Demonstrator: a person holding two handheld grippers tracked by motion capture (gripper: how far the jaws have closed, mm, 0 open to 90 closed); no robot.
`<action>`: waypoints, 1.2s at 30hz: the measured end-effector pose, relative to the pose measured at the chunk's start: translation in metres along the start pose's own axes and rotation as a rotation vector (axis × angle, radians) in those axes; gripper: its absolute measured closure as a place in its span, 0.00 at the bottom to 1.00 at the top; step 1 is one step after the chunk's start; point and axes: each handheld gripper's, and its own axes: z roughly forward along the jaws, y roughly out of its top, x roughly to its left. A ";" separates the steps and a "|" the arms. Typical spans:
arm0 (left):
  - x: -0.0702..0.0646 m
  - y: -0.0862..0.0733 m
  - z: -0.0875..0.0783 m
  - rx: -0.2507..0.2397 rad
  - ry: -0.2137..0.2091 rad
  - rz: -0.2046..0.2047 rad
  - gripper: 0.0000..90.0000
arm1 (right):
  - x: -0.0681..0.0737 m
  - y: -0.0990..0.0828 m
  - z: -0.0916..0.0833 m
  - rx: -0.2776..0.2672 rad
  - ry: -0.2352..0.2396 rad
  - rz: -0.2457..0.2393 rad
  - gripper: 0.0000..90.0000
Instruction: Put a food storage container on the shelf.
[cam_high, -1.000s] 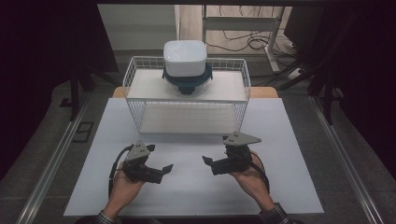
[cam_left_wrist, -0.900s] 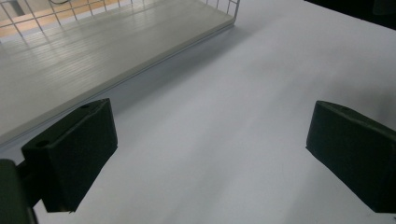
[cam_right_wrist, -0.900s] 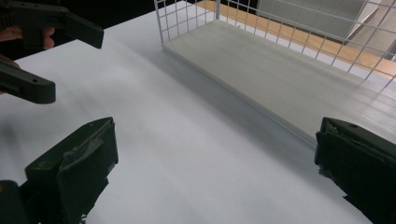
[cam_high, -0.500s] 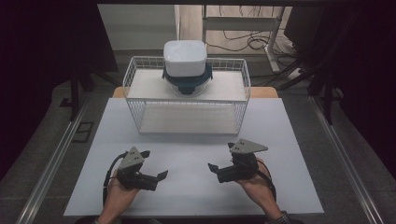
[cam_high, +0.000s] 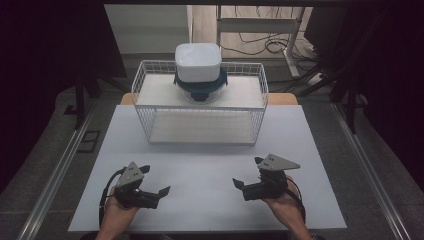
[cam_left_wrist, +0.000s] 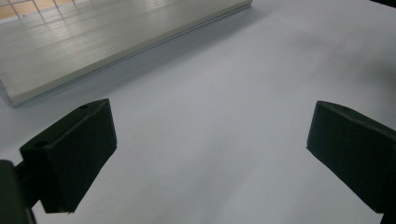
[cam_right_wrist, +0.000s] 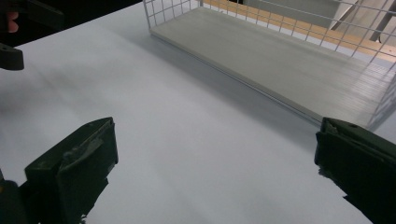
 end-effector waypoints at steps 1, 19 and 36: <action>0.000 -0.001 -0.001 0.001 0.000 -0.003 0.01 | -0.001 -0.001 -0.001 -0.001 -0.004 0.002 0.00; 0.009 -0.025 -0.027 0.009 0.072 -0.045 0.00 | -0.017 -0.033 -0.023 0.017 -0.077 0.034 0.00; 0.014 -0.051 -0.034 0.063 0.159 -0.021 0.00 | -0.030 -0.069 -0.039 0.073 -0.153 0.080 0.00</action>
